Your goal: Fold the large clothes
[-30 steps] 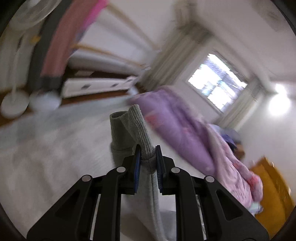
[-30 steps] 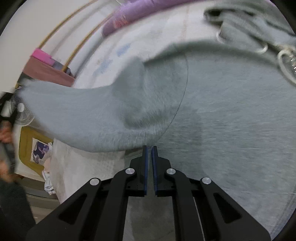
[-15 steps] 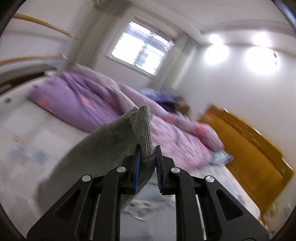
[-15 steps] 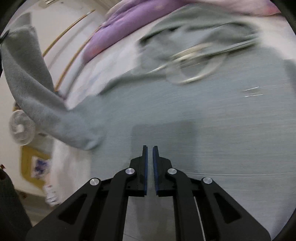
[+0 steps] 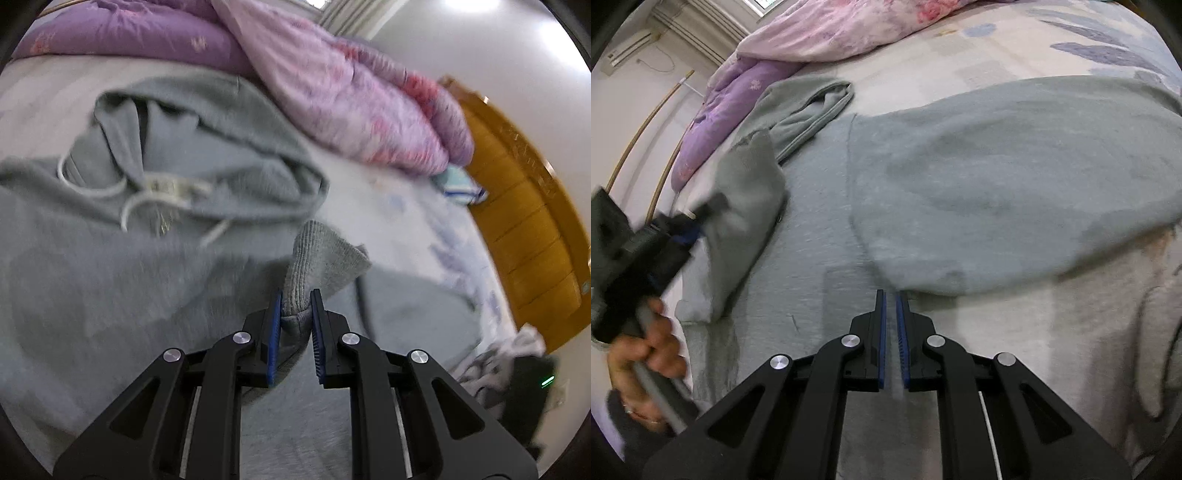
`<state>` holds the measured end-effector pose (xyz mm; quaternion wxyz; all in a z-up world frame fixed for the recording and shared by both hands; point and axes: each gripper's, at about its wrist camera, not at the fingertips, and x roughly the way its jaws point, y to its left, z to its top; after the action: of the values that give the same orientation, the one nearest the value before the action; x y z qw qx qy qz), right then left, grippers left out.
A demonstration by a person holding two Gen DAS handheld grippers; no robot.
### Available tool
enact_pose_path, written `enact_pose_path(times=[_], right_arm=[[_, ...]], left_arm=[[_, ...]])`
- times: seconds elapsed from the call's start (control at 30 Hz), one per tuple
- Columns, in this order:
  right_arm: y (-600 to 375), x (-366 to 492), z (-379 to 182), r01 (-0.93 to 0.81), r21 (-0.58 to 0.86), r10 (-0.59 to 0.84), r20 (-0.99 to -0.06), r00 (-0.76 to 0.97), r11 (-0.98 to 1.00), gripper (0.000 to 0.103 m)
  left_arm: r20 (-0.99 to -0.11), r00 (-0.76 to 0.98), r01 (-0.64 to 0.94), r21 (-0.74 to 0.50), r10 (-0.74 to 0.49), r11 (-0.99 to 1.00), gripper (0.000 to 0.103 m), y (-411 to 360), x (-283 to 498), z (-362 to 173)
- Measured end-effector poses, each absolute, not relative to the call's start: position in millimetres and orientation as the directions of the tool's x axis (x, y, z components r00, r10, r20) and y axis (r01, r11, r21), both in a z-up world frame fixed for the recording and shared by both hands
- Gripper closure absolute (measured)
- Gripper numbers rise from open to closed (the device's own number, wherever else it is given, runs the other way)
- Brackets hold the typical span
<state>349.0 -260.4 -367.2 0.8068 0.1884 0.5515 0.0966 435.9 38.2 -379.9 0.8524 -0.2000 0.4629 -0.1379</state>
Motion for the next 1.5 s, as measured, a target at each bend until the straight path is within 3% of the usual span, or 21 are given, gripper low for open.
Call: enact_pose_path(times=[0.17,0.33,0.47,0.57,0.63,0.8,0.97,1.17,1.5], right_arm=[[-269.3,350.5,-323.7,-0.022,0.318,0.293,-0.841,0.455,0.948,0.096],[-290.0,364.1,-276.9,-0.037,0.315,0.287,-0.803,0.523,0.948,0.096],[-320.7,384.2,-254.3,0.000,0.365,0.312,-0.796,0.520,0.931,0.096],[-368.7,394.8,-240.8,0.108,0.386,0.267,-0.789,0.554,0.916,0.096],[-402.1,400.4,-235.6,0.193,0.341,0.182,-0.807,0.561,0.920,0.093],[-490.7,424.3,-261.2,0.407,0.280,0.065,-0.882,0.467,0.869,0.062],[-544.9,437.1,-304.5,0.488,0.252,0.072,-0.931,0.358,0.836,0.059],[-557.1,435.4,-325.7,0.579,0.062,-0.077,-0.974,0.213,0.813,0.060],[-614.7,436.4,-357.5,0.720,0.137,0.024,-0.986,0.165,0.680,0.055]], left_arm=[[-0.788,0.489,0.053,-0.402,-0.375,0.914,0.087,8.8,418.1,-396.2],[-0.809,0.454,0.035,-0.404,-0.374,0.914,0.084,-9.7,417.1,-409.0],[-0.826,0.441,0.025,-0.380,-0.351,0.925,0.062,-25.6,414.6,-417.3],[-0.828,0.436,0.042,-0.372,-0.352,0.927,0.035,-37.7,411.2,-412.4],[-0.835,0.436,0.066,-0.342,-0.336,0.937,0.032,-48.9,409.2,-408.2],[-0.832,0.433,0.070,-0.352,-0.347,0.933,0.032,-52.7,405.2,-406.3],[-0.803,0.461,0.062,-0.396,-0.378,0.916,0.032,-46.8,402.4,-395.7],[-0.819,0.459,0.086,-0.346,-0.345,0.934,0.032,-54.5,402.2,-398.5],[-0.842,0.439,0.079,-0.312,-0.314,0.947,0.032,-56.1,408.6,-411.0]])
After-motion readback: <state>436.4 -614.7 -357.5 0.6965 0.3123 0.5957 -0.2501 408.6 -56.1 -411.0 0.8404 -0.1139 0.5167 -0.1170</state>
